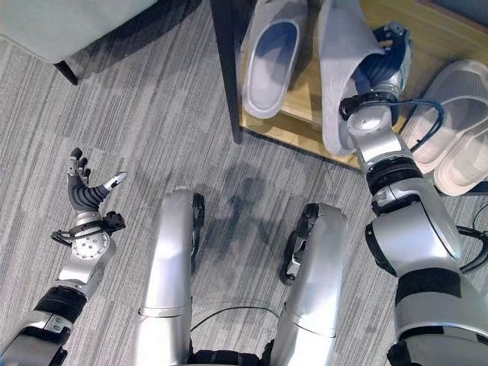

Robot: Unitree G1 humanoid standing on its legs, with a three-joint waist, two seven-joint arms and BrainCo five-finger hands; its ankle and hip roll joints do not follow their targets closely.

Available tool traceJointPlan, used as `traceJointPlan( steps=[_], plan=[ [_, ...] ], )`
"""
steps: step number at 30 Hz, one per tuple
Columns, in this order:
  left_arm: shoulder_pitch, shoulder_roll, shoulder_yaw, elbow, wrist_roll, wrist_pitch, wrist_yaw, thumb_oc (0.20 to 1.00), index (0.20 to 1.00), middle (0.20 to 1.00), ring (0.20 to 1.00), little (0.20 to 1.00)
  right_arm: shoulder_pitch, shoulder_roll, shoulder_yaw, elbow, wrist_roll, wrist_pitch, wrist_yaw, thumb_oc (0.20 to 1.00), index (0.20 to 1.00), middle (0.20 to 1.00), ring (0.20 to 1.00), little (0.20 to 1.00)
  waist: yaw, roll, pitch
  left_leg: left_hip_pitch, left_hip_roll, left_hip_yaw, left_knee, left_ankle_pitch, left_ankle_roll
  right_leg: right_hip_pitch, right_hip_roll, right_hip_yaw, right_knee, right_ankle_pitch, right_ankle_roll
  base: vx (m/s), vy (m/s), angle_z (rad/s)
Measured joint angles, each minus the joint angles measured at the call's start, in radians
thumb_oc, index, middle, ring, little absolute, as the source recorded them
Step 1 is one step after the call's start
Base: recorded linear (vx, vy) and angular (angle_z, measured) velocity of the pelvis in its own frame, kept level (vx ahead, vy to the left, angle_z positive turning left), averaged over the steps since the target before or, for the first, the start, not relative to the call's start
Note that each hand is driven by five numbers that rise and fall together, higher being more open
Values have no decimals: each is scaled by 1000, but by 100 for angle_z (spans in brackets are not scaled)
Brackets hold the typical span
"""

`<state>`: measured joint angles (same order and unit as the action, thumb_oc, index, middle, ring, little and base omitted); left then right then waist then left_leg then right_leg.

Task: Arrange the slippers neatly on the shoe rack.

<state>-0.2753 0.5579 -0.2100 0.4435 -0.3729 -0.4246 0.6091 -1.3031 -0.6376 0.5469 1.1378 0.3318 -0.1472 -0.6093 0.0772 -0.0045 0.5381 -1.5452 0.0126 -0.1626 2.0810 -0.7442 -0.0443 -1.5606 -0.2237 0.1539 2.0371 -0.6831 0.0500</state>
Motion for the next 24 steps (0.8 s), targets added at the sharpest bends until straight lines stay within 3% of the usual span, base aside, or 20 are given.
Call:
traceJointPlan(
  steps=[3, 12, 14, 15, 24],
  plan=[
    [25, 2, -21, -30, 2, 0, -15, 1000, 1000, 1000, 1000, 1000, -30, 0, 15, 55, 3, 3, 11, 200, 200, 200, 200, 200, 6, 0, 0, 0, 0, 4, -5, 0, 0, -3, 0, 2, -2, -1, 0, -3, 35, 1],
    [-382, -30, -78, 254, -32, 28, 4, 1000, 1000, 1000, 1000, 1000, -80, 34, 104, 22, 29, 3, 16, 200, 200, 200, 200, 200, -31, 0, 0, 1, 5, 16, -15, 0, 0, -6, 1, 8, -11, 2, 5, 4, 21, 0],
    [-432, -35, -118, 310, -50, 29, 3, 1000, 1000, 1000, 1000, 1000, -93, 41, 107, 58, 40, 4, 16, 815, 815, 815, 815, 815, -36, -1, 0, 1, 6, 16, -16, 0, 0, -6, 1, 8, -11, 2, 5, 0, 0, 0],
    [-449, -41, -126, 337, -52, 30, 3, 1000, 1000, 1000, 1000, 1000, -98, 42, 107, 68, 44, 4, 16, 1000, 1000, 1000, 1000, 1000, -37, -1, 0, 1, 7, 16, -16, -1, 2, -7, 1, 8, -11, 1, 6, 0, 0, 0],
    [-534, -53, -155, 502, -116, 66, 1, 1000, 1000, 1000, 1000, 1000, -115, 87, 105, 117, 93, 3, 10, 1000, 1000, 1000, 1000, 1000, -54, -3, 1, -1, 12, 17, -18, -1, 1, -17, 6, 9, -8, 2, 6, 0, 0, 0]
  ],
)
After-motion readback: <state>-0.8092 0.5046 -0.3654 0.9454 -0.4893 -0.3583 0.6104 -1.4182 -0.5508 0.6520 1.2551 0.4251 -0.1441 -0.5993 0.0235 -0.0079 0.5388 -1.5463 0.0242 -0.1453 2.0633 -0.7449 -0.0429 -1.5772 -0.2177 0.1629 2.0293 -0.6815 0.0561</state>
